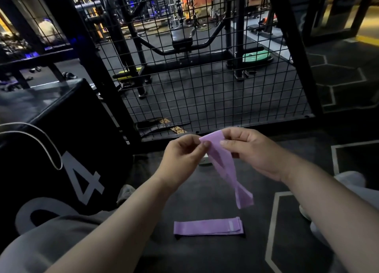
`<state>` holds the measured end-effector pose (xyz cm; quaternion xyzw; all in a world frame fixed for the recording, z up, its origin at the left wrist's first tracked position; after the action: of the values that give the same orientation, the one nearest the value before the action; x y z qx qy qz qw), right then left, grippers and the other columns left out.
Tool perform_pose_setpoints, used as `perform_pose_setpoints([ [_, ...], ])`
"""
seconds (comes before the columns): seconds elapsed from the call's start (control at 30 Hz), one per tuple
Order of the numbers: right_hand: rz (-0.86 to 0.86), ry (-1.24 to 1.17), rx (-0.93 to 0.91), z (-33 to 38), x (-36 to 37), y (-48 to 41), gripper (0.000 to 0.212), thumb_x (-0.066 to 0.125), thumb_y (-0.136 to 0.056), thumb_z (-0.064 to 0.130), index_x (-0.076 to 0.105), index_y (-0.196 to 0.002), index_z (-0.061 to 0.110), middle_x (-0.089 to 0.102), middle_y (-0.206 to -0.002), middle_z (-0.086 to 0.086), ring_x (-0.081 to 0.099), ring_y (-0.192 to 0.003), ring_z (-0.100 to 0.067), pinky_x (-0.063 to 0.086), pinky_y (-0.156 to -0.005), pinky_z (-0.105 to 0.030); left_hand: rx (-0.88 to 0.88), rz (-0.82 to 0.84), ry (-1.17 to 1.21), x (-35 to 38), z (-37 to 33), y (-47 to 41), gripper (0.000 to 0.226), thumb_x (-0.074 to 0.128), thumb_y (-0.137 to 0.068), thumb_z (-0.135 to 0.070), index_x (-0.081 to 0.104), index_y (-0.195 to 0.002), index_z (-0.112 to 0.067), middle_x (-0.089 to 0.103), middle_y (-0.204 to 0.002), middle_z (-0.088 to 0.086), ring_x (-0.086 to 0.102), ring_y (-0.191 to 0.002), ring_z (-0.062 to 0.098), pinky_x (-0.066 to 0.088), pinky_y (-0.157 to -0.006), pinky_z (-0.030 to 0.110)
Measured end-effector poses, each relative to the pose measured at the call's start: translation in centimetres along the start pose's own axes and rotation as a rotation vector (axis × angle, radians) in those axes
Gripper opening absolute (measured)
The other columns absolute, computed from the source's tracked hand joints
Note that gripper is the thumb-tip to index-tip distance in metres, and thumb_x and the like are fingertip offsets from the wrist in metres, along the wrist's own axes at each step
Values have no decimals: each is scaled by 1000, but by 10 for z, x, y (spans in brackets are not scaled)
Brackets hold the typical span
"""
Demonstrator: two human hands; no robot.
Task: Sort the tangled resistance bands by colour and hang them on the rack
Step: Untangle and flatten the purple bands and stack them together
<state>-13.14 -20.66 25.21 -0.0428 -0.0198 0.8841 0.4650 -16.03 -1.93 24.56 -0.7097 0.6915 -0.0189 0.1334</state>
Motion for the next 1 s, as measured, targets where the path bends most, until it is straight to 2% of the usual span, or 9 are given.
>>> perform_pose_setpoints([
  [0.1, -182, 8, -33, -4, -6, -4, 25, 69, -92, 14, 67, -117, 11, 72, -111, -13, 69, -104, -27, 55, -96, -44, 17, -56, 9, -3, 5, -9, 17, 68, -91, -21, 68, -74, -18, 64, -77, 7, 54, -74, 19, 44, -74, 41],
  [0.23, -261, 228, -86, -5, -9, -3, 49, 80, -77, 42, 63, -120, 26, 69, -113, 2, 66, -105, -11, 55, -92, -35, 57, 81, -14, 3, 4, -11, 21, 65, -94, -21, 63, -83, -2, 59, -77, 4, 49, -74, 18, 42, -71, 37],
  [0.4, -311, 280, -231, 0, -3, -4, 6, 72, -92, 19, 70, -95, 14, 73, -92, -8, 68, -89, -29, 57, -82, -44, -3, 142, 62, 6, 6, -6, 10, 66, -93, -16, 65, -94, -6, 65, -85, 1, 59, -81, 15, 50, -77, 32],
  [0.5, -350, 192, -287, 10, 1, -4, 3, 69, -93, 14, 69, -94, 11, 72, -90, -6, 66, -81, -20, 55, -76, -33, -146, 156, 121, 14, 22, 4, 23, 70, -89, -2, 60, -110, 1, 67, -96, 8, 63, -87, 16, 54, -81, 31],
  [0.63, -396, 48, -308, 21, 4, -2, 2, 67, -94, 12, 67, -94, 14, 68, -85, 2, 61, -81, -10, 53, -74, -26, -288, 180, 24, 27, 56, 20, 21, 70, -85, 9, 63, -104, 2, 71, -97, 14, 66, -90, 19, 55, -90, 40],
  [0.8, -396, -258, -259, 29, -5, 2, 2, 65, -92, 19, 66, -90, 21, 66, -84, 5, 62, -81, -10, 55, -71, -29, -436, 254, 49, 37, 79, 44, 16, 73, -88, -5, 71, -104, -7, 75, -95, 3, 66, -85, 13, 54, -78, 25],
  [0.87, -394, -373, -244, 32, -10, 3, 4, 63, -93, 18, 64, -89, 21, 67, -85, 6, 63, -81, -11, 55, -72, -30, -543, 306, 97, 40, 87, 53, 25, 71, -92, -17, 67, -116, -19, 75, -105, -4, 69, -96, 16, 52, -83, 30],
  [0.93, -376, -465, -228, 33, -12, 4, 6, 61, -94, 17, 62, -89, 20, 68, -86, 6, 64, -83, -12, 56, -74, -32, -663, 297, 206, 42, 92, 57, 35, 67, -95, -23, 59, -129, -20, 72, -119, 4, 69, -103, 31, 54, -83, 38],
  [1.0, -357, -533, -215, 33, -13, 3, 8, 61, -94, 16, 63, -88, 21, 69, -88, 5, 65, -85, -15, 56, -77, -34, -712, 254, 380, 46, 93, 57, 34, 63, -99, -20, 58, -130, -8, 71, -115, 14, 65, -91, 36, 53, -70, 37],
])
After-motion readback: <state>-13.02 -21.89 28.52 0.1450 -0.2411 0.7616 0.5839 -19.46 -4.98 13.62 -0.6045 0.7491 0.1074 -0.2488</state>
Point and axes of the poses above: each hand's wrist, its own y-axis away from the middle knuckle, its own x-axis out of the palm, z = x × y, the point moved 2 cm from there along -y, towards the middle knuckle
